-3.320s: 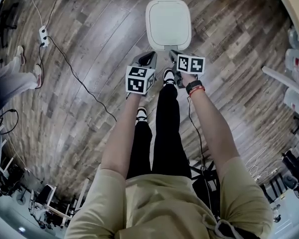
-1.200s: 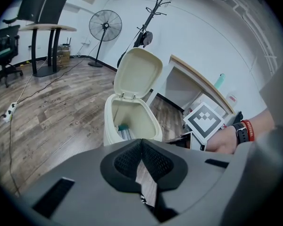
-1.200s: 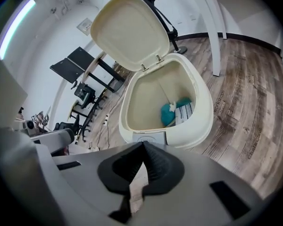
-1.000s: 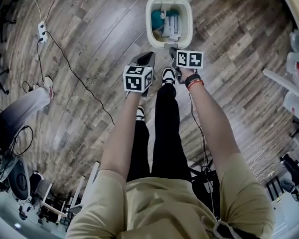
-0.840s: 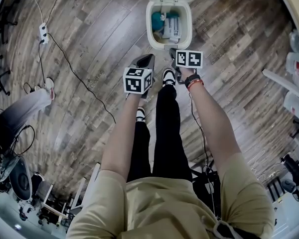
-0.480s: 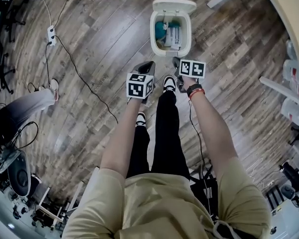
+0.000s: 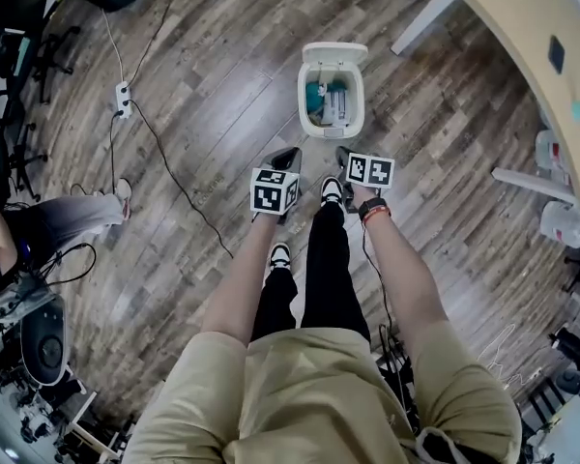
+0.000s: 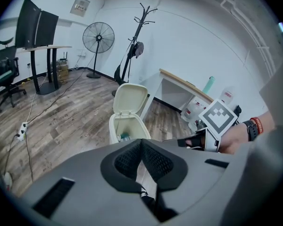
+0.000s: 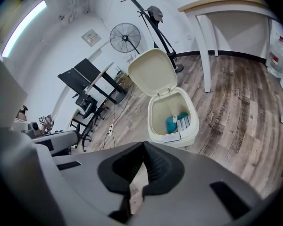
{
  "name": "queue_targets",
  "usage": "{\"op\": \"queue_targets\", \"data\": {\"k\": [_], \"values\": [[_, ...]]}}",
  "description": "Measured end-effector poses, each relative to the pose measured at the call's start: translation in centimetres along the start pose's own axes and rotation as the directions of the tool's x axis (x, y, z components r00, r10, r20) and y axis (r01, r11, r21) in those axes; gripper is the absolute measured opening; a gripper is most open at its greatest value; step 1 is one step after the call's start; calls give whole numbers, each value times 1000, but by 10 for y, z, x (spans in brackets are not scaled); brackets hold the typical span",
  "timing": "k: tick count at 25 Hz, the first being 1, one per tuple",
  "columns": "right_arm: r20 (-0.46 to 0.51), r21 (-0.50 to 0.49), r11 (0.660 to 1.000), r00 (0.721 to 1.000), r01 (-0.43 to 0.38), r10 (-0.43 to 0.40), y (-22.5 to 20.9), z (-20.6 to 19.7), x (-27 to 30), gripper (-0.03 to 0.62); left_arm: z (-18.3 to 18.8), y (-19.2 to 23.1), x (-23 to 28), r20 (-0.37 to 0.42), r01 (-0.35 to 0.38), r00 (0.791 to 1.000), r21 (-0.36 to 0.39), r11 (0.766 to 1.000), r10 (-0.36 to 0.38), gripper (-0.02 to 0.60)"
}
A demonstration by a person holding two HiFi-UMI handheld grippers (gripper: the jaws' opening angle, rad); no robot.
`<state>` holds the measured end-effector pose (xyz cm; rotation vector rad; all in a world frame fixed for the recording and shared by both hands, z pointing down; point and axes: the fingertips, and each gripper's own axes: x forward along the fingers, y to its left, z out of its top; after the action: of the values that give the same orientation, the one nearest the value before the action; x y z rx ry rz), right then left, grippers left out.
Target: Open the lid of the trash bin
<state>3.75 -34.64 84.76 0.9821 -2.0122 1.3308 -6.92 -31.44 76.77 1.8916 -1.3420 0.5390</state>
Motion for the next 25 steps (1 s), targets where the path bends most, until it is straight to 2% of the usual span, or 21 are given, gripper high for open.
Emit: {"op": "queue_targets", "data": {"k": [4, 8, 11, 14, 19, 25], "values": [[48, 4, 1000, 999, 15, -15, 27, -5, -44, 14, 11, -14, -46, 10, 0, 1000, 12, 1000, 0, 23], [76, -50, 998, 997, 26, -23, 56, -15, -90, 12, 19, -29, -94, 30, 2, 1000, 37, 999, -3, 23], [115, -102, 995, 993, 13, -2, 84, -16, -121, 12, 32, -40, -129, 74, 13, 997, 44, 999, -16, 23], [166, -144, 989, 986, 37, -13, 107, -12, -159, 12, 47, -51, -162, 126, 17, 992, 52, 998, -23, 23], [284, -223, 970, 959, 92, -25, 148, -7, -229, 12, 71, -79, -217, 203, 10, 979, 104, 995, -31, 23], [394, -258, 960, 919, 111, -1, 200, -13, -305, 12, 99, -117, -291, 296, -48, 955, 167, 985, -4, 23]]}}
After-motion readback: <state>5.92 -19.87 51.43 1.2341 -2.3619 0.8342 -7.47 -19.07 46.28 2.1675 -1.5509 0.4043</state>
